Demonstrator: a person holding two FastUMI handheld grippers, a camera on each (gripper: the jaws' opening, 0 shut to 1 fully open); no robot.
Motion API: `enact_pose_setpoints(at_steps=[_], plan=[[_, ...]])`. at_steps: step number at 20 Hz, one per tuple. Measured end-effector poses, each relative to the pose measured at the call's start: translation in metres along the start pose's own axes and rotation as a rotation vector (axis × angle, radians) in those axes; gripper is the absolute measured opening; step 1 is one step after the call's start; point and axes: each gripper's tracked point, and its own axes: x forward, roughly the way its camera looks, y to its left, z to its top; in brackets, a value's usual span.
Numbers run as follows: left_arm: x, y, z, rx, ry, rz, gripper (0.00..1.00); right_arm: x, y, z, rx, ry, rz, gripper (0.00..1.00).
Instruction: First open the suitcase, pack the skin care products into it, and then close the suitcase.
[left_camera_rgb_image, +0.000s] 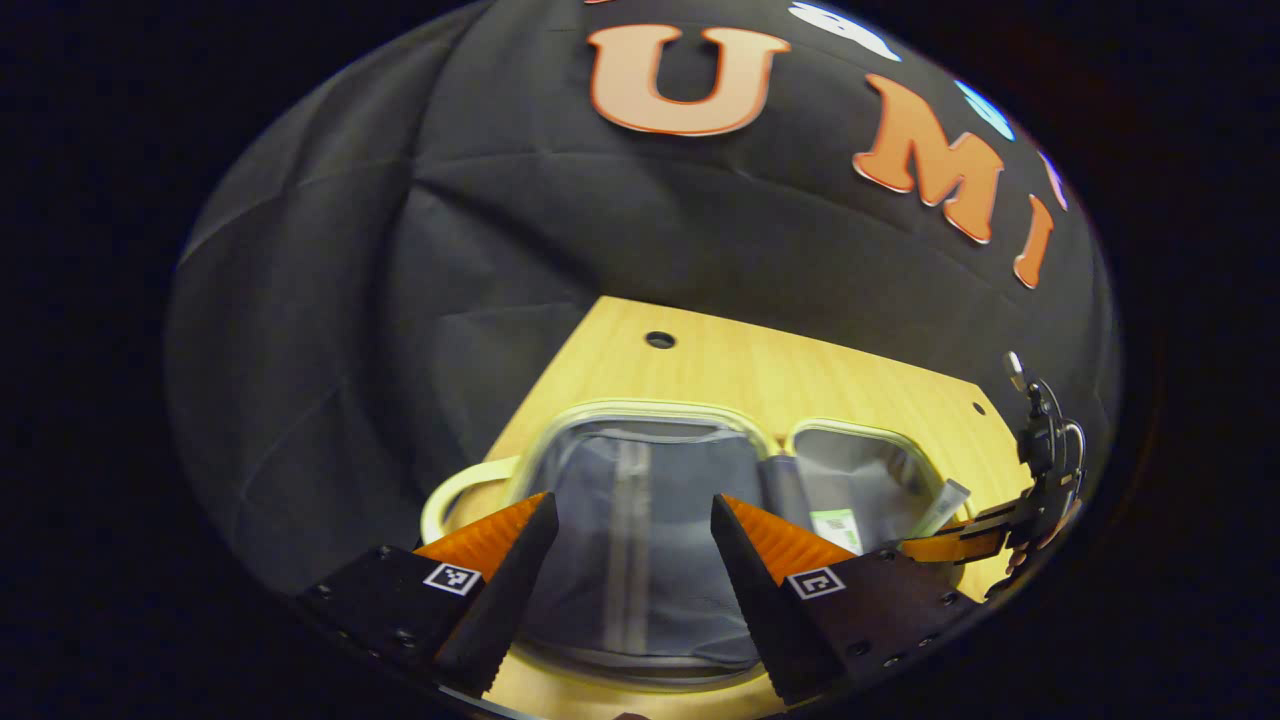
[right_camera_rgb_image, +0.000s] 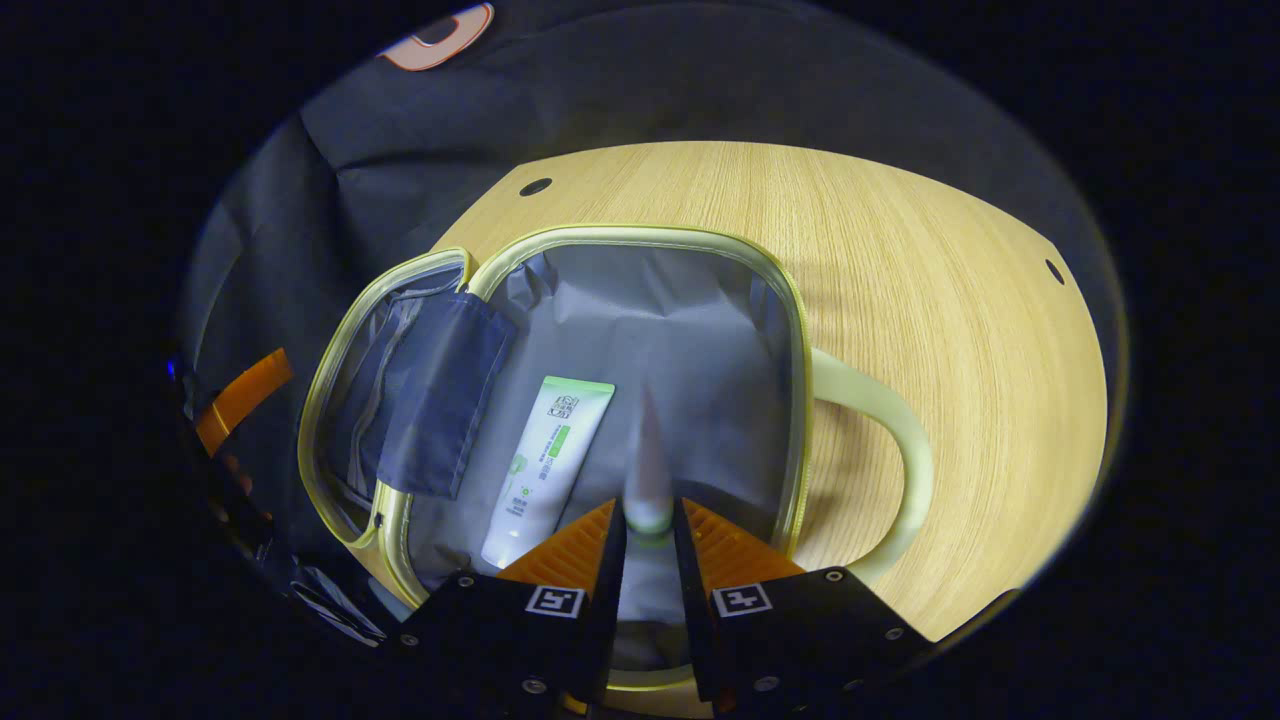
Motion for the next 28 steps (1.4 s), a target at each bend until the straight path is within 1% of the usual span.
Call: enact_pose_setpoints(at_steps=[3, 4, 7, 9, 10, 11, 12, 14, 15, 17, 20, 22, 23, 24, 25, 26, 27, 28], plan=[[0.004, 0.050, -0.008, -0.059, -0.012, 0.089, 0.95, -0.004, -0.007, 0.011, 0.026, -0.043, -0.028, 0.34], [0.003, 0.064, -0.010, -0.081, -0.016, 0.111, 0.95, -0.007, -0.010, 0.014, 0.034, -0.052, -0.032, 0.37], [-0.001, 0.109, -0.016, -0.149, -0.018, 0.165, 0.95, -0.023, -0.017, 0.027, 0.046, -0.113, -0.042, 0.40], [0.006, 0.128, -0.019, -0.190, -0.016, 0.183, 0.95, -0.037, -0.023, 0.036, 0.051, -0.162, -0.048, 0.48], [0.008, 0.135, -0.021, -0.209, -0.013, 0.188, 0.95, -0.047, -0.026, 0.041, 0.052, -0.186, -0.048, 0.55], [0.012, 0.138, -0.023, -0.225, -0.002, 0.189, 0.95, -0.056, -0.034, 0.047, 0.053, -0.211, -0.058, 0.58], [0.014, 0.144, -0.024, -0.238, 0.001, 0.193, 0.95, -0.067, -0.042, 0.055, 0.054, -0.238, -0.074, 0.64], [0.024, 0.152, -0.030, -0.272, 0.030, 0.182, 0.95, -0.094, -0.060, 0.071, 0.063, -0.304, -0.107, 0.70], [0.028, 0.155, -0.035, -0.282, 0.049, 0.180, 0.95, -0.108, -0.068, 0.076, 0.066, -0.339, -0.123, 0.71], [0.043, 0.158, -0.041, -0.277, 0.085, 0.170, 0.95, -0.137, -0.084, 0.088, 0.056, -0.411, -0.159, 0.73], [0.061, 0.149, -0.053, -0.269, 0.188, 0.091, 0.95, -0.179, -0.109, 0.101, 0.018, -0.491, -0.215, 0.79], [0.077, 0.152, -0.055, -0.244, 0.223, 0.081, 0.95, -0.211, -0.131, 0.109, 0.002, -0.540, -0.280, 0.83], [0.085, 0.149, -0.055, -0.228, 0.229, 0.081, 0.92, -0.225, -0.136, 0.112, 0.002, -0.569, -0.301, 0.83], [0.090, 0.149, -0.057, -0.209, 0.247, 0.082, 0.91, -0.242, -0.142, 0.117, 0.006, -0.603, -0.315, 0.84], [0.094, 0.149, -0.059, -0.186, 0.262, 0.082, 0.85, -0.254, -0.144, 0.118, 0.011, -0.628, -0.319, 0.84], [0.098, 0.148, -0.061, -0.159, 0.278, 0.078, 0.84, -0.263, -0.143, 0.119, 0.014, -0.653, -0.319, 0.83], [0.101, 0.147, -0.061, -0.125, 0.289, 0.065, 0.89, -0.270, -0.144, 0.120, 0.004, -0.667, -0.316, 0.83], [0.103, 0.142, -0.066, -0.091, 0.322, 0.054, 0.72, -0.282, -0.150, 0.120, -0.006, -0.677, -0.329, 0.84]])
